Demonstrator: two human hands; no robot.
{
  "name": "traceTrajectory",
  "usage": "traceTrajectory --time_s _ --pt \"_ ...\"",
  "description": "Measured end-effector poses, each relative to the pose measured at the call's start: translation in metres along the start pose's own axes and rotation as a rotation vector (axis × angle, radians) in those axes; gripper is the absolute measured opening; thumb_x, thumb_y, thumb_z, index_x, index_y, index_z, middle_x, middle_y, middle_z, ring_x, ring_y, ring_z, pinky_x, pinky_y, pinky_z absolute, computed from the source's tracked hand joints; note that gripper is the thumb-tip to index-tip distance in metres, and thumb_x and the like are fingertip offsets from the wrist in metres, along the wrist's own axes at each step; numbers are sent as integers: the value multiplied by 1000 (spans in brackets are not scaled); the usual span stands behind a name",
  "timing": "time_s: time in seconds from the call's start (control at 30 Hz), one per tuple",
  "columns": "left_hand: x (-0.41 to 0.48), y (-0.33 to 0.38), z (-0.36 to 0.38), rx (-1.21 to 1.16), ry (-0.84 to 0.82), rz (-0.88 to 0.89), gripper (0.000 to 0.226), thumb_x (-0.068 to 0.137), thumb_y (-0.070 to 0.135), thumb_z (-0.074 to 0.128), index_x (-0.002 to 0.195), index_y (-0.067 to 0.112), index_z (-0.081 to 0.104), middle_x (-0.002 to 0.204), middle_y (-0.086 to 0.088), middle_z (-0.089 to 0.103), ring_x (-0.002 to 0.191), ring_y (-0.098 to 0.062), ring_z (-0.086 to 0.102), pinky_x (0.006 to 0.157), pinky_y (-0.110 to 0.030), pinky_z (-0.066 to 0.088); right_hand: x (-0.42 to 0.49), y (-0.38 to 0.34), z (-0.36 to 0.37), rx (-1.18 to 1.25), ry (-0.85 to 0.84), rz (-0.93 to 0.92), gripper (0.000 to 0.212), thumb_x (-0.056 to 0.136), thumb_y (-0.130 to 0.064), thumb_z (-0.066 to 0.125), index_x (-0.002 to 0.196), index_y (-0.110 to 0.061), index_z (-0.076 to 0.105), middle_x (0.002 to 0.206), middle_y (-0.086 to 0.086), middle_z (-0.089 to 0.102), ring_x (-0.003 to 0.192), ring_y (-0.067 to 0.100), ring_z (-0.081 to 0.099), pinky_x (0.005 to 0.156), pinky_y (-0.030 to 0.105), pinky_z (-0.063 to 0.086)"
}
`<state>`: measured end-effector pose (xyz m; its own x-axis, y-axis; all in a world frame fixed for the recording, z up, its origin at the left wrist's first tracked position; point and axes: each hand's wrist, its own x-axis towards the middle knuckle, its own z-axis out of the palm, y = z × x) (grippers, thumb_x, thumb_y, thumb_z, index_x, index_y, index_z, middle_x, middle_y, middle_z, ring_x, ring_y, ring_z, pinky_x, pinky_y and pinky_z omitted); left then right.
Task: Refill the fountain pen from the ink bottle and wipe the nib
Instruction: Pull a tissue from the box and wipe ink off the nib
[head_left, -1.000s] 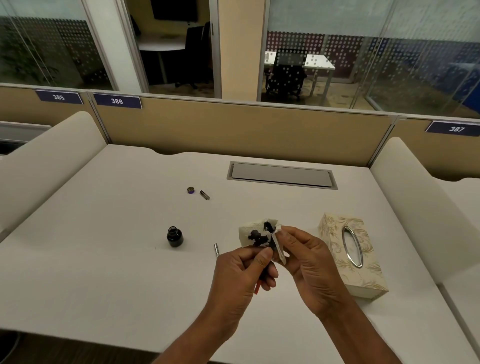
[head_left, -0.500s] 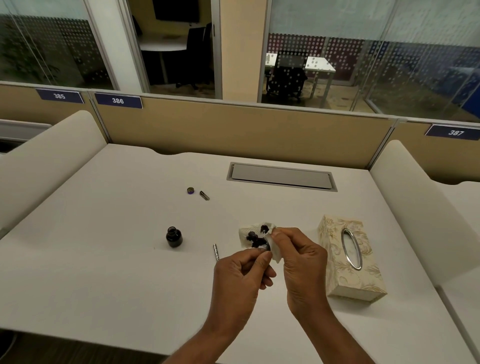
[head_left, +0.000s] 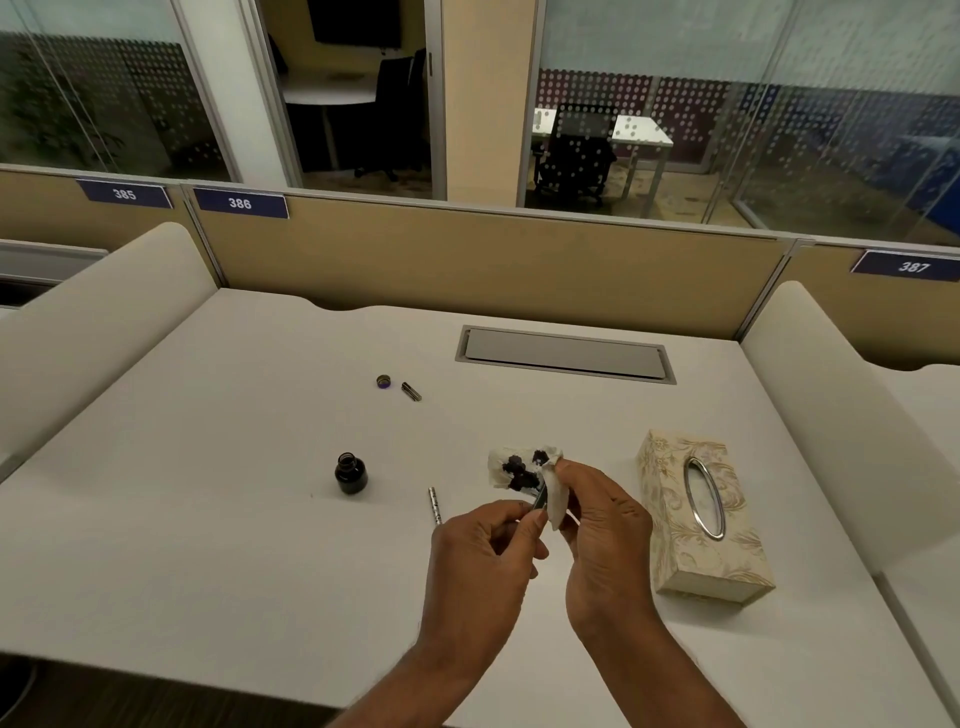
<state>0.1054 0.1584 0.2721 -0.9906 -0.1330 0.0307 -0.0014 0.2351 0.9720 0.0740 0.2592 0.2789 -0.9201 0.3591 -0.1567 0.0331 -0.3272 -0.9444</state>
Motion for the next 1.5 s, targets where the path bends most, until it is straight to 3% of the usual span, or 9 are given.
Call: traceTrajectory --time_s 0.1,0.27,0.43,0.6,0.83,1.07,1.23,1.37,1.5 --pt "-4 0 -1 -16 4 -33 14 94 26 69 86 35 75 68 8 75 59 -12 70 62 -26 61 3 -4 -3 41 16 28 33 86 -4 68 55 -14 61 72 11 57 80 19 62 79 39 51" --pt "-9 8 -10 -207 36 -130 14 97 21 65 91 17 77 71 -4 77 61 -17 69 60 -27 58 7 -3 -11 102 43 47 23 93 -9 66 72 -13 75 80 8 71 84 22 68 80 38 57" --pt "0 8 -22 -536 108 -341 21 103 19 55 105 3 69 88 -16 79 81 -30 76 80 -41 60 -2 -1 -16 18 53 -18 19 97 -12 62 83 -13 76 86 4 77 90 23 72 78 34 58" --pt "13 2 -30 -882 138 -500 23 106 23 48 108 4 61 109 -21 77 107 -32 74 101 -46 52 -28 3 -17 -210 -67 -289 13 96 -16 64 93 -22 75 88 -4 78 86 8 71 76 17 54" --pt "23 -7 -39 -1213 -59 -670 16 102 25 54 104 13 65 129 -18 70 129 -32 60 117 -53 36 -42 32 -26 -569 -234 -813 12 96 -4 63 103 -9 72 104 -1 71 102 20 67 86 33 55" --pt "21 -2 -35 -1320 -160 -673 22 95 28 61 110 15 72 135 -15 68 134 -35 55 112 -55 41 -45 54 -25 -676 -262 -975 32 99 -25 58 106 2 74 114 11 72 119 20 63 97 41 55" --pt "16 0 -33 -1322 -175 -642 30 87 29 64 113 14 70 136 -17 67 134 -36 55 119 -50 34 -47 59 -20 -667 -304 -1024 24 95 -15 64 106 3 74 116 10 70 121 23 61 97 42 55" --pt "16 0 -32 -1293 -121 -609 27 91 28 62 110 12 70 134 -15 68 131 -32 58 117 -49 38 -50 62 -14 -623 -308 -1016 20 89 -7 69 105 2 75 118 8 70 121 25 62 100 40 53" --pt "13 -5 -32 -1237 -79 -575 23 96 30 61 105 11 71 111 -10 74 115 -27 65 94 -48 56 -55 70 -8 -584 -301 -957 17 89 -10 70 103 -2 77 113 6 72 117 19 64 100 35 53"
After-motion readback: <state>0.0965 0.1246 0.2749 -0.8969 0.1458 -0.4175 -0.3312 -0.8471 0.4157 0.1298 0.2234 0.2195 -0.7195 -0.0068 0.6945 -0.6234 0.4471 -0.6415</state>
